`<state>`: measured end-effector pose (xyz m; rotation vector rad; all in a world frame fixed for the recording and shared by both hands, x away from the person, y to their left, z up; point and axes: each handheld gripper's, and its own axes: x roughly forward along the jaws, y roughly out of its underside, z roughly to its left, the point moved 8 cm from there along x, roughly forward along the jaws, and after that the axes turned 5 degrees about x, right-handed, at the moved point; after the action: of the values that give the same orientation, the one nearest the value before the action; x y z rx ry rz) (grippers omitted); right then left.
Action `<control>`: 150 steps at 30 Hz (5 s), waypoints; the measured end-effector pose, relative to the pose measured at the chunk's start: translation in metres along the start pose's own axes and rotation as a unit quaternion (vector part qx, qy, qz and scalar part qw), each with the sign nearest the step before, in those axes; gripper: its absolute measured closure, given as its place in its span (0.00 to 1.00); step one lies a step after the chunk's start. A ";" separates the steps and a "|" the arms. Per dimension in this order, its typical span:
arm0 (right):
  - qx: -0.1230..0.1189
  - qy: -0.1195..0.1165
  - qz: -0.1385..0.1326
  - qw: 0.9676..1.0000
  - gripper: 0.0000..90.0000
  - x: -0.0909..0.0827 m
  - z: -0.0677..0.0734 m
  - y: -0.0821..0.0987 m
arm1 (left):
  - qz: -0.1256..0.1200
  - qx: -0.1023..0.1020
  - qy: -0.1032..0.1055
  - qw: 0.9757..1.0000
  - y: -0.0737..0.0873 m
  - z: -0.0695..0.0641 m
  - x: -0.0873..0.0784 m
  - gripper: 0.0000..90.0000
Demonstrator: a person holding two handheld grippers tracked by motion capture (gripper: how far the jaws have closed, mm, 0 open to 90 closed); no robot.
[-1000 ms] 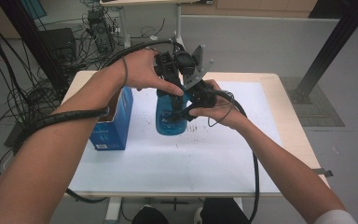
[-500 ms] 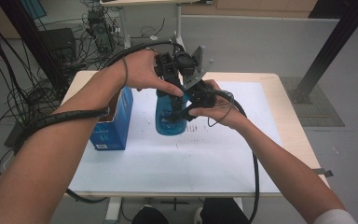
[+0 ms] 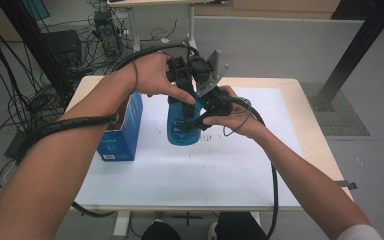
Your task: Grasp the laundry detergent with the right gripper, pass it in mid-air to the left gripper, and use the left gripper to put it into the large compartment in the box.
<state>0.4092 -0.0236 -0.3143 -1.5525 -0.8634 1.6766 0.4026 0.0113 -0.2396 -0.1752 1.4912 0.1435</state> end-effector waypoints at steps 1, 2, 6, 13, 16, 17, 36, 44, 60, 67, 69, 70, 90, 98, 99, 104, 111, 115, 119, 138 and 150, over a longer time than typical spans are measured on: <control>-0.001 0.001 0.001 1.000 0.48 0.000 0.000 0.000 | 0.002 0.003 0.001 1.000 0.000 0.000 0.000 0.28; -0.002 0.001 0.002 1.000 0.48 0.000 0.001 0.000 | 0.000 0.003 0.000 1.000 0.000 0.000 0.000 0.31; -0.004 0.005 0.001 1.000 0.48 -0.001 0.000 0.000 | 0.000 0.009 0.002 1.000 0.000 -0.002 0.001 0.39; -0.008 0.004 0.003 1.000 0.48 0.000 0.001 0.000 | 0.004 0.015 0.004 1.000 0.001 -0.003 0.001 0.40; -0.010 0.005 0.006 1.000 0.48 0.001 0.002 0.000 | 0.009 0.018 0.004 1.000 0.002 -0.004 0.002 0.40; -0.012 0.006 0.007 1.000 0.48 0.001 0.002 0.001 | 0.010 0.021 0.005 1.000 0.003 -0.004 0.002 0.40; -0.012 0.009 0.010 1.000 0.48 0.005 0.003 0.000 | 0.009 0.022 0.002 1.000 0.007 -0.004 0.004 0.41; -0.014 0.013 0.011 1.000 0.48 0.005 0.003 0.000 | 0.015 0.020 0.003 1.000 0.006 -0.004 0.004 0.41; -0.016 0.018 0.009 1.000 0.48 0.006 0.003 -0.001 | 0.016 0.026 -0.004 1.000 0.008 -0.004 0.003 0.41; -0.016 0.020 0.009 1.000 0.48 0.006 0.002 -0.001 | 0.013 0.025 -0.007 1.000 0.008 -0.004 0.003 0.41; -0.017 0.020 0.010 1.000 0.48 0.007 0.002 -0.001 | 0.017 0.024 -0.004 1.000 0.008 -0.004 0.003 0.41; -0.016 0.019 0.011 1.000 0.48 0.007 0.002 -0.001 | 0.015 0.022 -0.003 1.000 0.009 -0.004 0.004 0.41; -0.017 0.017 0.008 1.000 0.47 0.009 0.002 -0.001 | 0.014 0.019 -0.004 1.000 0.010 -0.003 0.005 0.41; -0.019 0.017 0.010 1.000 0.47 0.010 0.002 -0.001 | 0.011 0.017 -0.005 1.000 0.011 -0.003 0.006 0.41; -0.019 0.017 0.010 1.000 0.47 0.010 0.002 -0.001 | 0.011 0.017 -0.005 1.000 0.011 -0.003 0.006 0.41; -0.019 0.017 0.007 1.000 0.47 0.009 0.001 -0.001 | 0.012 0.017 -0.008 1.000 0.010 -0.003 0.004 0.41; -0.017 0.016 0.010 1.000 0.47 0.009 0.002 0.000 | 0.011 0.016 -0.005 1.000 0.010 -0.003 0.005 0.41; -0.017 0.015 0.010 1.000 0.47 0.009 0.002 0.000 | 0.015 0.016 -0.004 1.000 0.010 -0.004 0.005 0.41; -0.017 0.014 0.008 1.000 0.47 0.009 0.002 -0.001 | 0.017 0.015 -0.003 1.000 0.011 -0.004 0.004 0.41; -0.014 0.010 0.008 1.000 0.46 0.009 0.005 -0.001 | 0.018 0.008 -0.002 1.000 0.012 -0.007 0.003 0.41; -0.014 0.009 -0.001 1.000 0.46 0.007 0.006 -0.003 | 0.021 0.007 -0.005 1.000 0.012 -0.008 -0.001 0.41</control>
<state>0.4027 -0.0158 -0.3150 -1.5829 -0.8826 1.6527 0.3927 0.0212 -0.2396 -0.1324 1.4868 0.1682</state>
